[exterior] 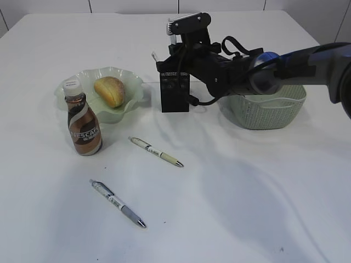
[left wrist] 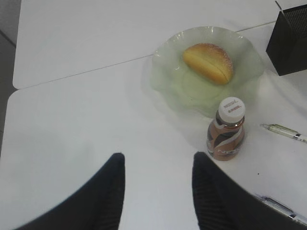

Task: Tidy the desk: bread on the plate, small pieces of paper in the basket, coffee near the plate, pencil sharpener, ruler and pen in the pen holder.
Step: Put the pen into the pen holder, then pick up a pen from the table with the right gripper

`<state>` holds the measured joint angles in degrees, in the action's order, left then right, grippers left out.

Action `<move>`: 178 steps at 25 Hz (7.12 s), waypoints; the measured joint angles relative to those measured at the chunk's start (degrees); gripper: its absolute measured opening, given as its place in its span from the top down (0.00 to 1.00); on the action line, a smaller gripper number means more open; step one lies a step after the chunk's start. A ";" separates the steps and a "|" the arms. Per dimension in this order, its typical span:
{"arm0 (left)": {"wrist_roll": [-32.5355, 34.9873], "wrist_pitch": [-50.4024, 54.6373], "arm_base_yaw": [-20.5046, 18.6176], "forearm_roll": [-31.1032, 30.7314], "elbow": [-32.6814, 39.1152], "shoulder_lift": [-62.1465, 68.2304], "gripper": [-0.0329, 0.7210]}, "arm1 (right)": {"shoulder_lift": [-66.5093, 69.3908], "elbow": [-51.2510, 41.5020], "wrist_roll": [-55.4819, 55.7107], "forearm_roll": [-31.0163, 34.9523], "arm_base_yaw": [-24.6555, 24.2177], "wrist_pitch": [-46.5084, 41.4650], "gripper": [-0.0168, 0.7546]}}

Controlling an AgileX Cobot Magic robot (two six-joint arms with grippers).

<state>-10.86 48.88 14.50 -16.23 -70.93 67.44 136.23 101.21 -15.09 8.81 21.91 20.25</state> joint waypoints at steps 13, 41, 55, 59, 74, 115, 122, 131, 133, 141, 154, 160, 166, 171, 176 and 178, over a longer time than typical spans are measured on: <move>0.00 -0.33 0.00 0.00 0.00 0.00 0.53 | 0.00 0.00 1.57 0.03 0.00 -2.14 0.55; 0.00 -0.42 0.00 0.00 0.00 0.00 0.53 | -15.20 0.00 2.42 -0.08 0.00 -37.09 0.49; 0.00 0.98 0.00 0.00 0.00 0.00 0.53 | -20.73 9.67 1.46 1.84 0.00 -73.44 0.49; 0.00 2.45 0.00 0.00 0.00 0.00 0.53 | -20.73 11.29 -2.11 5.03 0.23 -78.41 0.49; 0.00 4.11 0.00 -0.10 0.00 0.00 0.53 | -13.52 13.90 -8.93 2.19 9.12 -90.41 0.49; 0.00 6.83 0.00 -0.10 0.00 0.00 0.53 | 10.24 33.87 -9.92 1.02 9.12 -90.46 0.49; 0.00 6.83 0.00 -0.10 0.00 0.09 0.53 | 10.24 33.87 -9.84 -0.25 9.12 -90.46 0.49; 0.00 6.83 0.00 -0.10 0.00 0.47 0.53 | 10.93 33.87 -9.81 -0.38 9.12 -90.46 0.49; 0.00 6.83 0.00 -0.10 0.00 0.47 0.53 | 11.05 33.87 -9.81 -0.38 9.12 -90.46 0.49; 0.00 6.71 0.00 -0.10 0.00 0.47 0.53 | 11.61 33.87 -9.81 -1.40 9.12 -90.46 0.49; 0.00 6.39 0.00 -0.10 0.00 0.47 0.53 | 12.08 33.87 -9.70 -1.40 9.12 -90.46 0.50; 0.00 6.21 0.00 -0.10 0.00 0.47 0.53 | 13.03 33.87 -9.70 -1.29 9.12 -90.46 0.50; 0.00 6.18 0.00 -0.10 0.00 0.47 0.53 | 13.17 33.87 -9.70 -1.29 9.12 -90.46 0.50; 0.00 6.08 0.00 -0.10 0.00 0.47 0.53 | 13.17 33.87 -9.70 -1.29 9.12 -90.46 0.50; 0.00 6.19 0.00 -0.10 0.00 0.47 0.53 | 13.17 33.87 -9.70 -1.29 9.12 -90.46 0.50; 0.00 6.55 0.00 -0.10 0.00 0.47 0.53 | 13.17 33.87 -9.81 -1.29 9.12 -90.46 0.50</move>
<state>-10.86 55.44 14.50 -16.34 -70.93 67.91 149.40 135.08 -24.89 7.53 31.03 -70.21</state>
